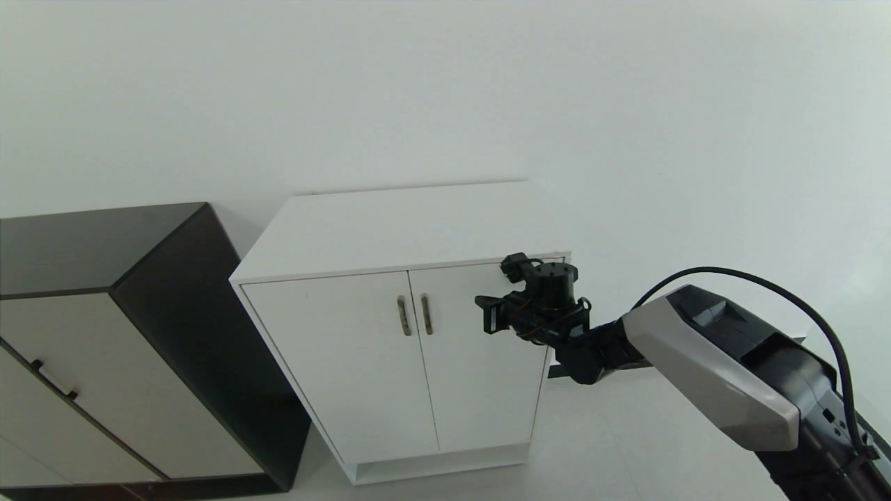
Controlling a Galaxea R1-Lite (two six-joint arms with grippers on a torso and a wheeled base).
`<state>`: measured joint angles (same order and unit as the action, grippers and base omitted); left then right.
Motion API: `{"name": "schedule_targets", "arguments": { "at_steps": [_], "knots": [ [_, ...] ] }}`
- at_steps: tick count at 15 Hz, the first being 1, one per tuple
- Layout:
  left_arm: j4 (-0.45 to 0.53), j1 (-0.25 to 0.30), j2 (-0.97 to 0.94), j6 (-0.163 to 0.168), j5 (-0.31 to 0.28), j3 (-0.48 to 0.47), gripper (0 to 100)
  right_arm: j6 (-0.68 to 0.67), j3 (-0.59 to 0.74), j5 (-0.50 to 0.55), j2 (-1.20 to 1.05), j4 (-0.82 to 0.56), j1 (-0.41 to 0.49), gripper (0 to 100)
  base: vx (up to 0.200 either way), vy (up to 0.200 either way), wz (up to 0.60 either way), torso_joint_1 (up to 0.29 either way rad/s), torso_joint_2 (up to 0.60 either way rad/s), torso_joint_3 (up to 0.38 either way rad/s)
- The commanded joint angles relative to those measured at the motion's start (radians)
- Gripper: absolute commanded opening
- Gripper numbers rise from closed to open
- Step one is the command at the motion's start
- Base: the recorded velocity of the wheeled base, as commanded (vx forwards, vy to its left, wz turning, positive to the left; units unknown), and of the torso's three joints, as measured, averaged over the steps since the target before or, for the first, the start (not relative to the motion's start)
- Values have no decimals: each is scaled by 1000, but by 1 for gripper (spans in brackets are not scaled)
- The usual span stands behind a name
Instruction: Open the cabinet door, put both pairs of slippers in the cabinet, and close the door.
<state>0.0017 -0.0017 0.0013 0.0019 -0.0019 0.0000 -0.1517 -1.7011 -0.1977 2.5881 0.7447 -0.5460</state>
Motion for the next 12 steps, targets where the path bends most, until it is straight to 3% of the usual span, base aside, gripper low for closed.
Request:
{"name": "schedule_targets", "arguments": {
  "at_steps": [1,7,9,12],
  "knots": [
    [0,0,0,1,-1,0,0,0,-23,0,14,-4,0,0,0,0,0,0,0,0],
    [0,0,0,1,-1,0,0,3,-6,3,14,2,-2,0,0,0,0,0,0,0],
    [0,0,0,1,-1,0,0,3,78,4,-40,7,-6,0,0,0,0,0,0,0],
    [0,0,0,1,-1,0,0,4,314,6,-171,139,-19,0,0,0,0,0,0,0]
  ]
}}
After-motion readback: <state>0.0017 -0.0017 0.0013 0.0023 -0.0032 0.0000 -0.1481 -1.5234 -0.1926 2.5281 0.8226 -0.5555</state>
